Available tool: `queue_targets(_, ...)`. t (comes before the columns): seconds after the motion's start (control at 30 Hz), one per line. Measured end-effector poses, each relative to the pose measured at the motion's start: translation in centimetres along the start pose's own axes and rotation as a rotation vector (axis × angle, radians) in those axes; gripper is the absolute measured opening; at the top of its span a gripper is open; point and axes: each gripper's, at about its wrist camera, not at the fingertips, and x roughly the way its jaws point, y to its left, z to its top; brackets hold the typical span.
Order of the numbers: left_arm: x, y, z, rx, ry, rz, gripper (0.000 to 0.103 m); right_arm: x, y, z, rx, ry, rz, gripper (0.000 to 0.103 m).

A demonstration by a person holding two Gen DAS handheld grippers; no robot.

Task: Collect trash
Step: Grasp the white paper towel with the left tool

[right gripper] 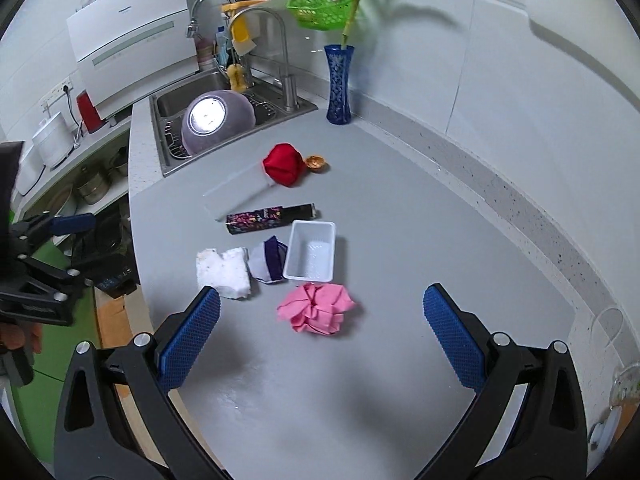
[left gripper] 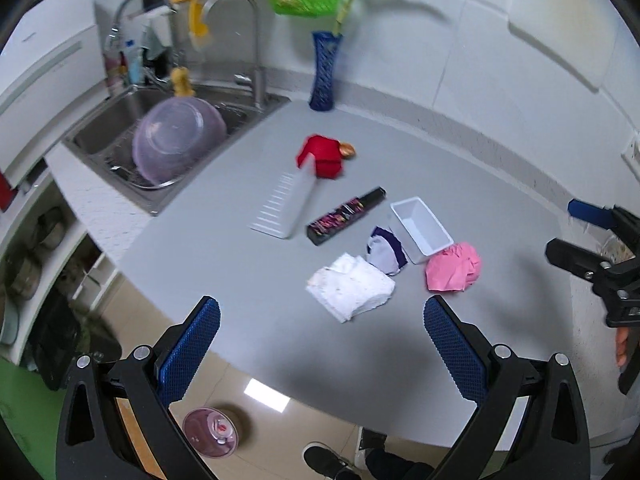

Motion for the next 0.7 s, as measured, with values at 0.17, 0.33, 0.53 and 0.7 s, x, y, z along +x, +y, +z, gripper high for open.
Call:
queue_targets(0.17,3.7,-0.9,0.4,0.021,0.074,-0.011,0.098,1.0,-1.1,0.1,0.007,0.018,0.013,0.100)
queue_targets(0.33,7.3,-1.4,0.5,0.041,0.146,-0.021,0.098,1.9,-1.9,0.6,0.007,0.033,0.019,0.100)
queue_targets(0.53,11.5,-2.0,0.2,0.070,0.220,-0.012,0.098,3.0,-2.9,1.0,0.005,0.052,0.022,0.100)
queue_targets(0.7,13.3,-2.1,-0.2,0.075,0.240,0.001,0.098,4.0,-3.6,0.9,0.012,0.072,0.031,0.100)
